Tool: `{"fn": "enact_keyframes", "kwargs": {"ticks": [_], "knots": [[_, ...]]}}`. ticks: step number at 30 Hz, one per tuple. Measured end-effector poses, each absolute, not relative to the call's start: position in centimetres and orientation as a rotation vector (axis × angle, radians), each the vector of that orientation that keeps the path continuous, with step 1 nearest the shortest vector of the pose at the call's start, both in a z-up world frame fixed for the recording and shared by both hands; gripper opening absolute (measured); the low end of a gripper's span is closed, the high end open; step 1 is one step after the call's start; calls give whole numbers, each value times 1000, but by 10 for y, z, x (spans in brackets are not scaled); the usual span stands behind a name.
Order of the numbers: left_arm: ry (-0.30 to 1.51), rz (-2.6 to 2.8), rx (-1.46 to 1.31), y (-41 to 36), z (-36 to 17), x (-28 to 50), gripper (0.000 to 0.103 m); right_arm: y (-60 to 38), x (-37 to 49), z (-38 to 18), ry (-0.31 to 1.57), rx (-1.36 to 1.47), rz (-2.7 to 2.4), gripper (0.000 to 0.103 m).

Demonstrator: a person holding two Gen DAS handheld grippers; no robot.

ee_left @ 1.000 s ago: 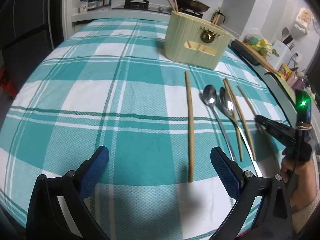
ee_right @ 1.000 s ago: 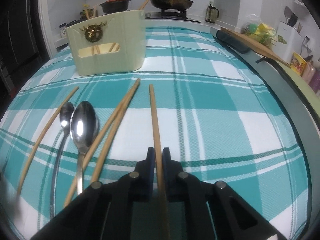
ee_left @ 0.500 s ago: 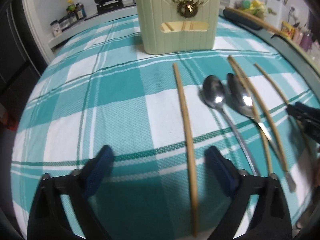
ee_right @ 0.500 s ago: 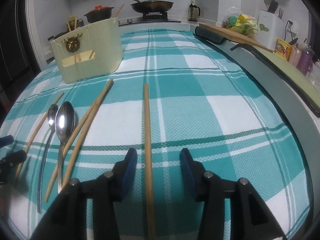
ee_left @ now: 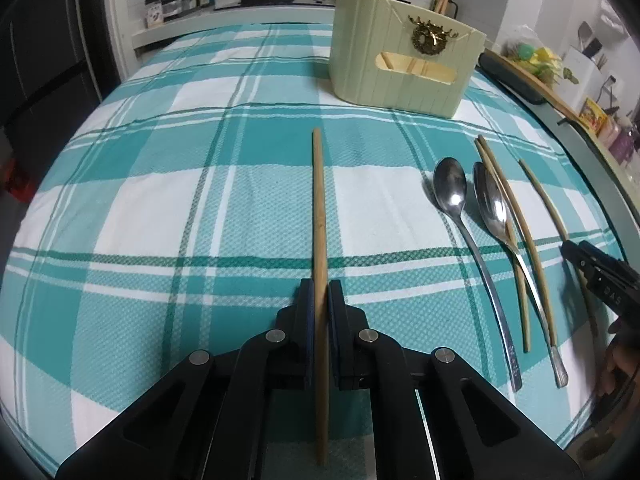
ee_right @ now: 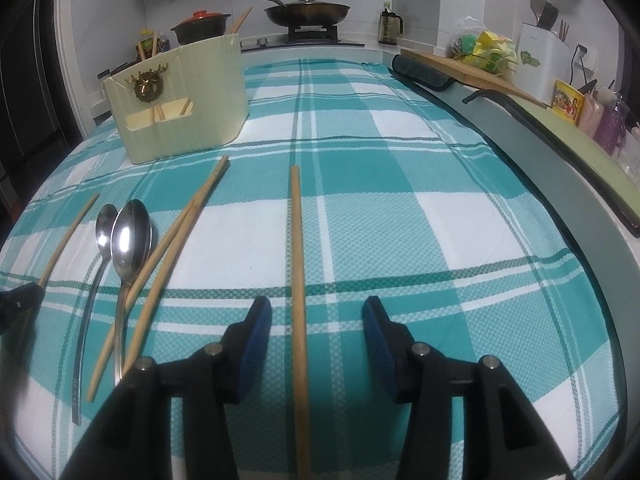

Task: Organize utensils

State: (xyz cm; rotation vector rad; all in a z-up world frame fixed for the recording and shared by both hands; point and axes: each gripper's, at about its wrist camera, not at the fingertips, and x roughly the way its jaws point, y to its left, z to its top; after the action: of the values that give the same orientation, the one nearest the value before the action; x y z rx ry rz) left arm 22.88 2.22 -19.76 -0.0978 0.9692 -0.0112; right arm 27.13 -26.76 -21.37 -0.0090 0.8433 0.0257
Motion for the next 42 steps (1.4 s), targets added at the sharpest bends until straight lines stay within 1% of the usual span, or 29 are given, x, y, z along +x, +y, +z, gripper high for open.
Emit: {"fn": "enact_keyframes", "kwargs": {"ticks": [5, 6, 7, 8, 9, 10, 13, 16, 20, 26, 28, 30, 37, 42], "knots": [[967, -13, -98, 25, -196, 221, 9, -267, 271, -214, 843, -14, 24, 49], [966, -19, -99, 25, -196, 220, 16, -267, 271, -214, 844, -15, 24, 49], [964, -25, -99, 24, -196, 219, 27, -267, 271, -214, 843, -15, 24, 49], [959, -30, -96, 23, -195, 219, 34, -267, 271, -214, 843, -14, 24, 50], [954, -33, -89, 22, -194, 218, 47, -267, 271, -214, 844, -14, 24, 50], [947, -34, -78, 19, -193, 217, 56, -266, 271, -214, 844, -15, 24, 50], [931, -38, -49, 15, -192, 216, 65, -267, 271, -214, 844, -16, 23, 50], [939, -39, -41, 14, -195, 218, 71, -266, 271, -214, 844, -17, 24, 51], [951, -32, -24, 13, -201, 220, 75, -266, 271, -214, 844, -17, 23, 51], [957, -29, 7, 8, -205, 221, 88, -266, 270, -214, 843, -20, 22, 51], [963, -21, 17, 6, -207, 222, 95, -266, 270, -214, 844, -20, 22, 51], [970, -11, 14, 7, -208, 223, 98, -265, 270, -214, 844, -21, 22, 51], [981, -6, 17, 8, -210, 225, 102, -265, 270, -214, 844, -22, 22, 52], [981, -6, 18, 9, -211, 225, 103, -265, 270, -214, 844, -21, 22, 52]]}}
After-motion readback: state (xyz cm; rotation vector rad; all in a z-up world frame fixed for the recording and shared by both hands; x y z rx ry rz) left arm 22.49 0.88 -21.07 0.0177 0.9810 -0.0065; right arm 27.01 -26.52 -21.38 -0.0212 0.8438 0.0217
